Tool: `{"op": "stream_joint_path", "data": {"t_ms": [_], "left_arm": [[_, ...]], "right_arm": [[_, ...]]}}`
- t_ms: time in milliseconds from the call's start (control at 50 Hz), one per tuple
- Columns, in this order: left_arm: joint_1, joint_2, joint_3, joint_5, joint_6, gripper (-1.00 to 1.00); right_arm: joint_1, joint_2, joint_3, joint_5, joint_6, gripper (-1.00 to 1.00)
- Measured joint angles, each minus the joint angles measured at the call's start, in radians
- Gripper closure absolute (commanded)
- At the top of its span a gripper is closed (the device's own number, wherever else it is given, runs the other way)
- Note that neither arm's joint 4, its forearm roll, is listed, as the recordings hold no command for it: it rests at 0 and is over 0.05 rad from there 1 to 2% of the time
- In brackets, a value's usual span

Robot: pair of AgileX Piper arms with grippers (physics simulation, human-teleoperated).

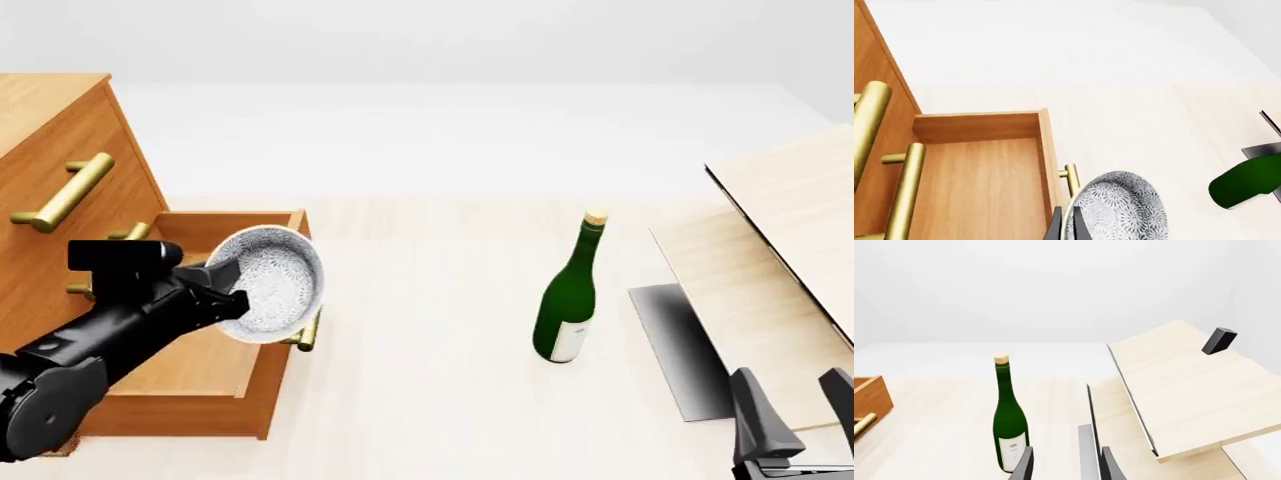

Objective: Put the bowl in the bottom drawer of the cabinet and close it.

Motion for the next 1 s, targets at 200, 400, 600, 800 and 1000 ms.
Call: {"op": "stream_joint_path", "data": {"t_ms": [200,400,600,800,1000], "left_arm": [[0.056,0.001,0.006,-0.011,0.010,1.00],[0.114,-0.003,0.011,-0.020,0.021,1.00],[0.169,0.001,0.022,-0.035,0.031,1.00],[0.221,0.019,0.032,-0.059,0.043,1.00],[0.260,0.048,0.037,-0.090,0.058,1.00]], "right_arm": [[0.000,0.000,0.000,0.000,0.000,-1.00],[0.000,0.000,0.000,0.000,0.000,-1.00],[0.000,0.000,0.000,0.000,0.000,-1.00],[0.000,0.000,0.000,0.000,0.000,-1.00],[0.000,0.000,0.000,0.000,0.000,-1.00]]}}
